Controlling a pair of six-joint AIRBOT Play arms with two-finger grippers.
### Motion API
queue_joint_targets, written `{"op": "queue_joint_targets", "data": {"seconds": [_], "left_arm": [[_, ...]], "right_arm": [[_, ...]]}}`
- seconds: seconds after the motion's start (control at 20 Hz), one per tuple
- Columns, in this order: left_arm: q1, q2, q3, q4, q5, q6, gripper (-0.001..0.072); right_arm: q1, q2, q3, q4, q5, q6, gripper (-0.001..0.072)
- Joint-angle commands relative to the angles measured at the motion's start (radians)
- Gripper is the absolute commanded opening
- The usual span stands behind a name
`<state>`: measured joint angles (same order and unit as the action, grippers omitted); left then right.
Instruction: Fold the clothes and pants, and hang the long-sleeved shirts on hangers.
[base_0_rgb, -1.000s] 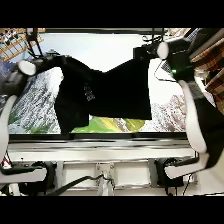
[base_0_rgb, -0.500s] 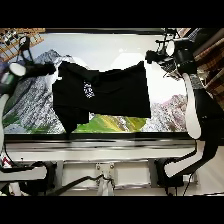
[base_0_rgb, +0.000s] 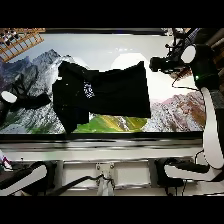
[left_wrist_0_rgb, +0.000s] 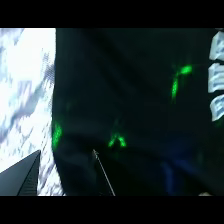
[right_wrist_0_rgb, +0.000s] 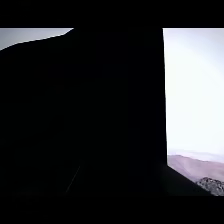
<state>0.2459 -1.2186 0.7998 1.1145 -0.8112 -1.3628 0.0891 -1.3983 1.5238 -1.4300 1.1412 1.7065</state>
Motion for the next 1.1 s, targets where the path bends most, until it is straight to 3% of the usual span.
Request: {"op": "queue_joint_targets", "data": {"seconds": [0.0,0.45,0.5,0.65,0.75,0.9,1.05], "left_arm": [[0.005,-0.029,-0.055,-0.035,0.020,0.014,0.0353],[-0.005,-0.133,-0.055,-0.098,0.043,0.048,0.0347],[-0.015,-0.143,-0.055,-0.098,0.059,0.048,0.0324],[-0.051,-0.160,-0.052,-0.098,0.122,0.048,0.0104],[-0.058,-0.153,-0.039,-0.099,0.119,0.069,0.0010],[-0.059,-0.120,-0.031,-0.098,0.115,0.095,0.0013],[-0.061,-0.076,-0.031,-0.099,0.114,0.098,0.0013]], "right_arm": [[-0.001,0.053,-0.039,0.039,0.003,-0.026,0.0407],[-0.001,0.060,-0.039,0.049,0.019,-0.025,0.0407],[-0.001,0.061,-0.039,0.055,0.020,-0.025,0.0407],[-0.001,0.085,-0.043,0.064,0.026,-0.025,0.0400],[-0.001,0.135,-0.087,0.019,0.050,-0.012,0.0375],[-0.013,0.284,-0.309,-0.054,0.051,0.070,0.0375],[-0.081,0.465,-0.607,-0.059,-0.047,0.216,0.0359]]}}
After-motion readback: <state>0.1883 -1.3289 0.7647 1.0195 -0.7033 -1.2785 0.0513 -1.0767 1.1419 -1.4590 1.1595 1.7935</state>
